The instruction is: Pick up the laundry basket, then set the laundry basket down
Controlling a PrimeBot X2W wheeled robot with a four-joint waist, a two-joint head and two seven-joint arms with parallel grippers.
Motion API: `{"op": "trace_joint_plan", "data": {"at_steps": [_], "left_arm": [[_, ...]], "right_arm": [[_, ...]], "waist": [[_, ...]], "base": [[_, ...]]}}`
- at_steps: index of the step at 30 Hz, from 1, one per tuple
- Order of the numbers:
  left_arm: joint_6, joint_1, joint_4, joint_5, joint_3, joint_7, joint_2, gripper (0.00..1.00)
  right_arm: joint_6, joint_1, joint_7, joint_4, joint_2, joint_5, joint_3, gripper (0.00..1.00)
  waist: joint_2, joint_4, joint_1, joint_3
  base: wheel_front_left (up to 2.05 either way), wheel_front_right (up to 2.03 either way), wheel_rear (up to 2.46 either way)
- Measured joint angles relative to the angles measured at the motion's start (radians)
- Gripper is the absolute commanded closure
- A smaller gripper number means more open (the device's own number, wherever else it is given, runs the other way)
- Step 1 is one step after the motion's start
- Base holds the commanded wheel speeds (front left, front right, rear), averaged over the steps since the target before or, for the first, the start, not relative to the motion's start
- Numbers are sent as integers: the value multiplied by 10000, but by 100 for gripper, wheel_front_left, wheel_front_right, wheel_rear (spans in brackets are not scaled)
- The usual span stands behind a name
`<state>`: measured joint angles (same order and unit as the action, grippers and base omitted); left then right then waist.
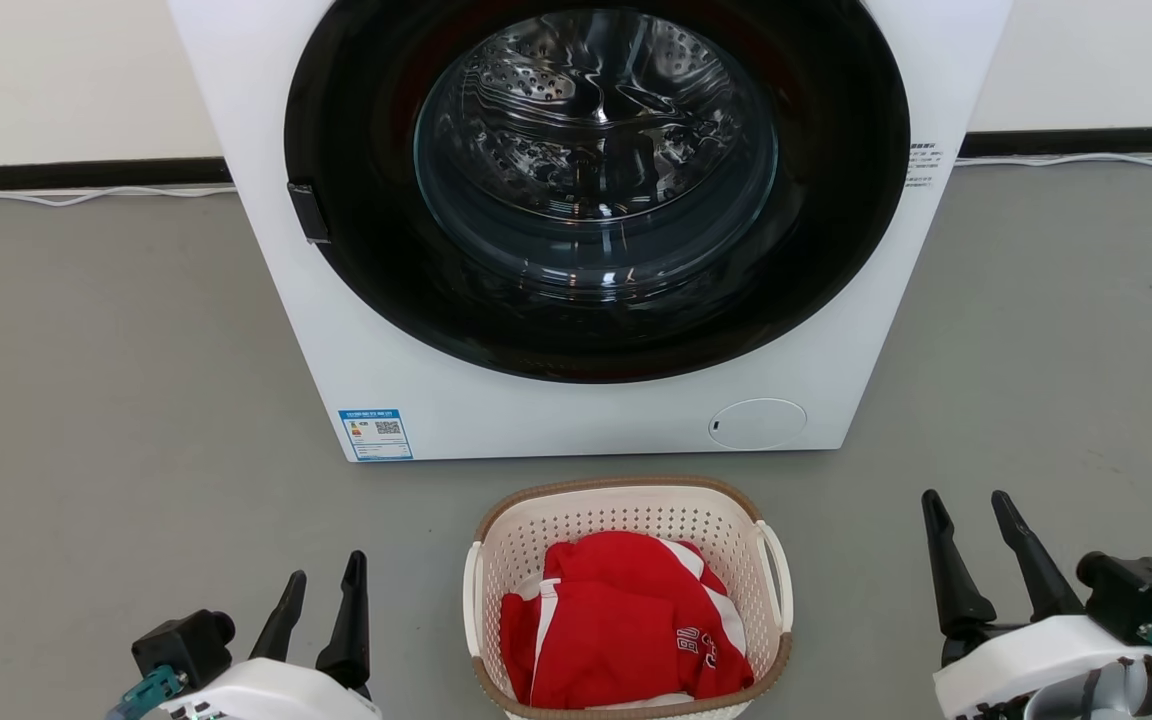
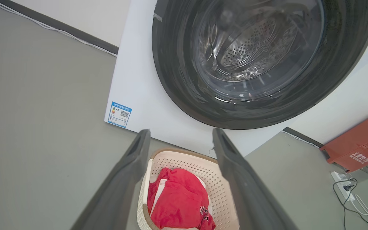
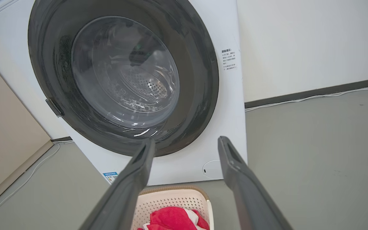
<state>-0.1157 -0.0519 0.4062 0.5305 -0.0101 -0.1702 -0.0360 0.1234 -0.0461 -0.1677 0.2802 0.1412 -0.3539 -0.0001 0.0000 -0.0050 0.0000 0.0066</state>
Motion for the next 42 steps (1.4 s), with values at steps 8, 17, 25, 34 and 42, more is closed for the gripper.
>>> {"op": "trace_joint_plan", "data": {"at_steps": [8,17,25,34,42], "left_arm": [[-2,-64,121,-932,-8,-257,-6,0],[-2,-203,201,-1804,-61,-493,-10,0],[-2,-215,290,-2621,-132,-738,-13,0],[-4,-224,326,-3014,-165,-779,-17,0],[-4,-241,370,-3024,-161,-779,-19,0]], "right_arm": [[0,-1,-259,102,15,945,13,0],[2,-3,-453,186,94,1889,82,0],[6,-7,-717,194,159,2880,159,0],[10,-9,-800,194,167,3269,192,0],[10,-9,-802,182,161,3219,184,0]], "waist": [[0,-9,0,10],[1,-26,0,6],[0,-54,0,41],[0,-78,0,55],[0,-71,0,99]], "base": [[0,0,0],[0,0,0],[0,0,0],[0,0,0],[0,0,0]]}}
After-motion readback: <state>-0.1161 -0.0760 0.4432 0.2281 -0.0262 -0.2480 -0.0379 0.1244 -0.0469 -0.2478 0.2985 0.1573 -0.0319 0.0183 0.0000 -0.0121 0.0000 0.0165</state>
